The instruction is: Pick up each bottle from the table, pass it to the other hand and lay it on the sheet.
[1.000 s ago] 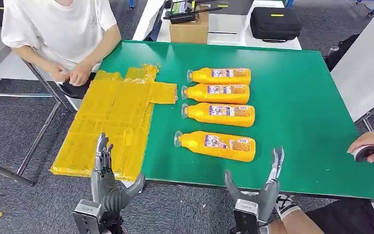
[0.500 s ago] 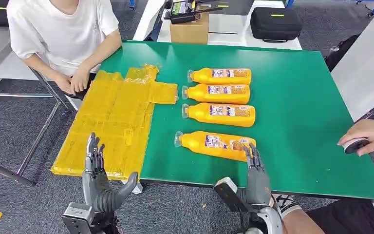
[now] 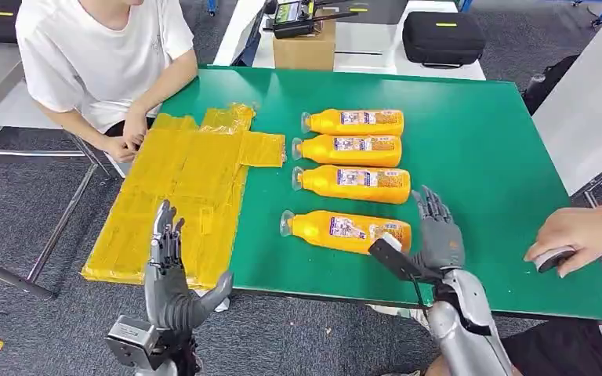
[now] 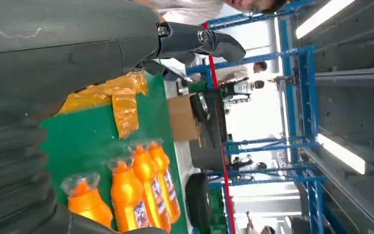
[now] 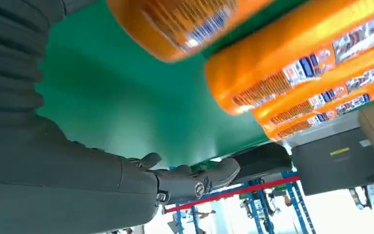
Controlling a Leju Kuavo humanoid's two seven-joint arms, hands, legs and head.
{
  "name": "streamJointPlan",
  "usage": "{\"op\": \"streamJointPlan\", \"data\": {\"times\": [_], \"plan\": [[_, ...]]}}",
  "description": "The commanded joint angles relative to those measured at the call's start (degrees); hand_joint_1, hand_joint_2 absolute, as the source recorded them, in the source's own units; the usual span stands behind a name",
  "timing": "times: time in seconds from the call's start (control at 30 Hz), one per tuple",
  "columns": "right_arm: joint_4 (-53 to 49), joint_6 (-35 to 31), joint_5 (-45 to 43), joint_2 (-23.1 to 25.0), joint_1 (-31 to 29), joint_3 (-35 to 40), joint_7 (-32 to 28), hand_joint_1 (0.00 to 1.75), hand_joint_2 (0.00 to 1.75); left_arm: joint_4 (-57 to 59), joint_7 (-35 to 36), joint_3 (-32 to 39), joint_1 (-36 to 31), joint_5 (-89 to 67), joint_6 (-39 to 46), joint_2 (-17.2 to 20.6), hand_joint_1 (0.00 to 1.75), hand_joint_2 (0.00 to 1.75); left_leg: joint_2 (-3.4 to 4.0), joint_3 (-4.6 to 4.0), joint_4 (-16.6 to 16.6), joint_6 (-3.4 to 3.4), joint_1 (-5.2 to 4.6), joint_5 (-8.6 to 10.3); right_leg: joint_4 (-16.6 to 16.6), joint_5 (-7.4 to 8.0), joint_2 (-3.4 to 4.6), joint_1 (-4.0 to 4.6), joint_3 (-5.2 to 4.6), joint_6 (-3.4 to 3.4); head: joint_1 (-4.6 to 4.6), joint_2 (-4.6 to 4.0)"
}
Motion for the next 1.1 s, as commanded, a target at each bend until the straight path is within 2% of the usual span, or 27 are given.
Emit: {"op": "streamJointPlan", "data": {"times": [0.03, 0.13, 0.43, 0.47, 1.1], "plan": [[16.56, 1.29, -0.57, 0.1, -11.73, 4.37, -0.51, 0.0, 1.75, 4.9, 0.13, -0.45, -2.74, -0.2, -0.58, 0.31, 0.0, 1.75, 0.07, 0.22, -0.07, -0.03, 0.02, -0.04, -0.09, -0.02, 0.03, 0.03, 0.21, -0.06, 0.0, 0.0], [22.61, 2.43, -1.7, 1.9, -15.81, 6.13, -1.04, 0.0, 1.75, 5.14, 0.13, -0.64, -3.23, -0.63, -0.63, 0.44, 0.0, 1.75, 0.15, 0.17, -0.05, -0.02, -0.01, -0.04, -0.05, 0.0, 0.12, 0.0, 0.12, -0.04, 0.0, 0.0], [25.16, 2.1, -1.9, 2.68, -16.98, 7.24, -1.97, 0.0, 1.75, 5.16, 0.13, -0.51, -3.39, -0.71, -0.55, 0.5, 0.0, 1.75, 0.16, 0.15, -0.03, -0.02, 0.0, -0.05, -0.03, 0.01, 0.14, 0.01, 0.11, -0.04, 0.0, 0.0], [28.75, 3.75, -6.46, 4.25, -16.12, 10.4, -7.35, 0.0, 1.75, 5.12, 0.13, -0.71, -3.88, -1.1, -0.07, 1.22, 0.0, 1.75, 0.12, 0.17, -0.06, -0.02, -0.01, -0.03, -0.05, 0.0, 0.09, 0.0, 0.14, -0.04, -0.02, -0.02], [32.74, 8.13, -8.65, 5.67, -18.44, 14.16, -6.73, 0.0, 1.75, 4.79, 0.13, -0.87, -4.05, -1.25, 0.08, 1.27, 0.0, 1.75, -0.02, 0.45, -0.07, -0.01, 0.01, -0.05, -0.07, -0.08, -0.1, 0.03, 0.45, -0.08, 0.0, 0.0]]}}
